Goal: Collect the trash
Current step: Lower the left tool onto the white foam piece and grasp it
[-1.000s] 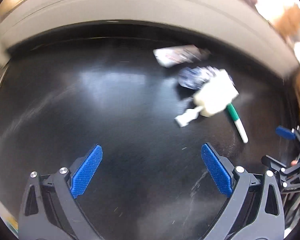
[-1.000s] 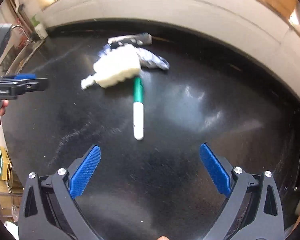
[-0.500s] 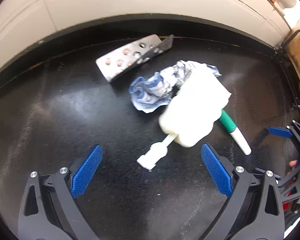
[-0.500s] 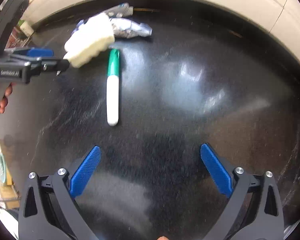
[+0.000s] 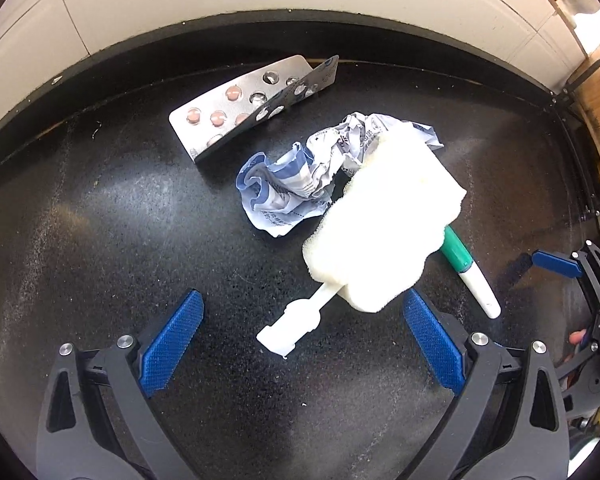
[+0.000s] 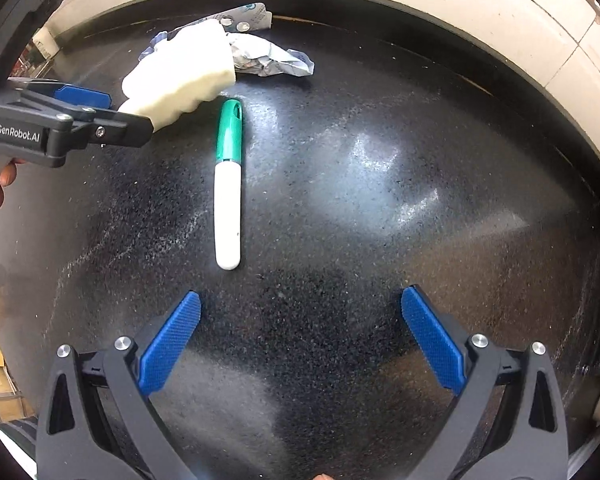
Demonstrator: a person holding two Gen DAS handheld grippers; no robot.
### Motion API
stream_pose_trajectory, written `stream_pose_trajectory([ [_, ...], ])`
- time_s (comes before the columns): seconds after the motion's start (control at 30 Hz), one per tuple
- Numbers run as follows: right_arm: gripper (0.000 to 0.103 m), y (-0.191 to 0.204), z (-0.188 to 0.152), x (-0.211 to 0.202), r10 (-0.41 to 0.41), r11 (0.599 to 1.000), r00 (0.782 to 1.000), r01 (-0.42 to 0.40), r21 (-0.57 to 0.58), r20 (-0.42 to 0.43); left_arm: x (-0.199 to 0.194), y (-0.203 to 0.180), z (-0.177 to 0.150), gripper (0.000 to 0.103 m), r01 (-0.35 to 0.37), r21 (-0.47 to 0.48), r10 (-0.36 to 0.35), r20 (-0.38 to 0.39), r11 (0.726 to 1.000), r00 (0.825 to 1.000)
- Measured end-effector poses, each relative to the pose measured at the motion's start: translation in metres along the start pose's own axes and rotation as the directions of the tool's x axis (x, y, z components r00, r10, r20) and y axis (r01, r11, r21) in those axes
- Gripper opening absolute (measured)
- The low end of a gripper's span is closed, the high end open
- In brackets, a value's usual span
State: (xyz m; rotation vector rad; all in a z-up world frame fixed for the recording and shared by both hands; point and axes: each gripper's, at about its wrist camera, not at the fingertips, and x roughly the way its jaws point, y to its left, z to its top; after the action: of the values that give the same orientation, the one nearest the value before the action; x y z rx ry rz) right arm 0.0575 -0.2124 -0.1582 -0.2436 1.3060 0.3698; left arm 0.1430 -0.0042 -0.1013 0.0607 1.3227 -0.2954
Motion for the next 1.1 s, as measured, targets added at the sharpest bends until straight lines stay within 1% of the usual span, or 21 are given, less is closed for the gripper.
stream_pose_trajectory([
  [0.1,0.098,0.000,-0.001,-0.002,-0.001,1.000,1.000,0.001,0.003,0.001,0.003,-0.006,0.003,0.096,-0.024,0.014,0.024,-0.006,1.000,1.000],
  [0.17,0.098,-0.001,-0.002,-0.005,0.000,1.000,1.000,0.000,-0.001,0.006,0.008,-0.013,0.010,0.096,-0.042,0.031,0.043,-0.010,0.999,0.999],
  [0.3,0.098,-0.002,-0.003,-0.004,0.002,1.000,1.000,-0.002,-0.005,0.010,0.013,-0.019,0.011,0.096,-0.066,0.043,0.067,-0.010,0.997,0.998],
  [0.37,0.098,-0.002,-0.003,-0.004,0.002,1.000,1.000,-0.002,-0.004,0.010,0.016,-0.029,0.006,0.096,-0.079,0.049,0.079,-0.013,0.996,0.997],
  [0.5,0.098,-0.002,-0.003,-0.004,0.002,1.000,1.000,-0.002,-0.003,0.009,0.023,-0.044,0.007,0.097,-0.120,0.105,0.124,-0.031,0.987,0.992],
  [0.7,0.098,-0.002,-0.004,-0.005,0.003,1.000,1.000,-0.003,-0.002,0.014,0.026,-0.045,0.019,0.097,-0.124,0.079,0.129,-0.052,0.989,0.990],
  [0.73,0.098,-0.002,-0.004,-0.005,0.003,1.000,1.000,-0.003,-0.001,0.014,0.027,-0.046,0.021,0.097,-0.122,0.078,0.126,-0.056,0.989,0.990],
  [0.77,0.098,-0.002,-0.004,-0.005,0.003,1.000,1.000,-0.003,-0.002,0.013,0.027,-0.046,0.023,0.097,-0.102,0.066,0.106,-0.049,0.993,0.993],
  [0.8,0.098,-0.002,-0.004,-0.005,0.003,1.000,1.000,-0.003,-0.001,0.013,0.021,-0.042,0.023,0.097,-0.074,0.048,0.076,-0.034,0.996,0.997],
  [0.87,0.098,-0.002,-0.004,-0.005,0.003,1.000,1.000,-0.003,-0.002,0.014,0.015,-0.034,0.024,0.096,0.015,-0.027,-0.014,0.014,1.000,1.000],
  [0.9,0.098,-0.002,-0.004,-0.005,0.003,1.000,1.000,-0.003,-0.002,0.014,0.014,-0.032,0.024,0.096,0.028,-0.043,-0.027,0.020,0.999,0.999],
  [0.93,0.098,-0.002,-0.004,-0.005,0.003,1.000,1.000,-0.003,-0.003,0.013,0.014,-0.032,0.025,0.090,0.025,-0.038,-0.024,0.020,0.999,1.000],
  [0.97,0.098,-0.002,-0.004,-0.005,0.003,1.000,1.000,-0.003,-0.003,0.013,0.013,-0.037,0.025,0.084,-0.005,-0.005,0.005,0.029,1.000,1.000],
  [1.0,0.098,-0.002,-0.005,-0.005,0.003,1.000,1.000,-0.003,-0.004,0.012,0.012,-0.039,0.024,0.068,-0.027,0.025,0.026,0.040,0.999,0.999],
  [1.03,0.098,-0.002,-0.005,-0.005,0.003,1.000,1.000,-0.003,-0.004,0.012,0.011,-0.043,0.023,0.054,-0.046,0.054,0.043,0.050,0.997,0.998],
  [1.07,0.098,-0.002,-0.005,-0.005,0.003,1.000,1.000,-0.003,-0.003,0.012,0.011,-0.044,0.023,0.053,-0.044,0.060,0.041,0.052,0.997,0.998],
  [1.1,0.098,-0.002,-0.005,-0.005,0.003,1.000,1.000,-0.003,-0.003,0.012,0.010,-0.044,0.024,0.051,-0.013,0.048,0.011,0.046,0.999,0.999],
])
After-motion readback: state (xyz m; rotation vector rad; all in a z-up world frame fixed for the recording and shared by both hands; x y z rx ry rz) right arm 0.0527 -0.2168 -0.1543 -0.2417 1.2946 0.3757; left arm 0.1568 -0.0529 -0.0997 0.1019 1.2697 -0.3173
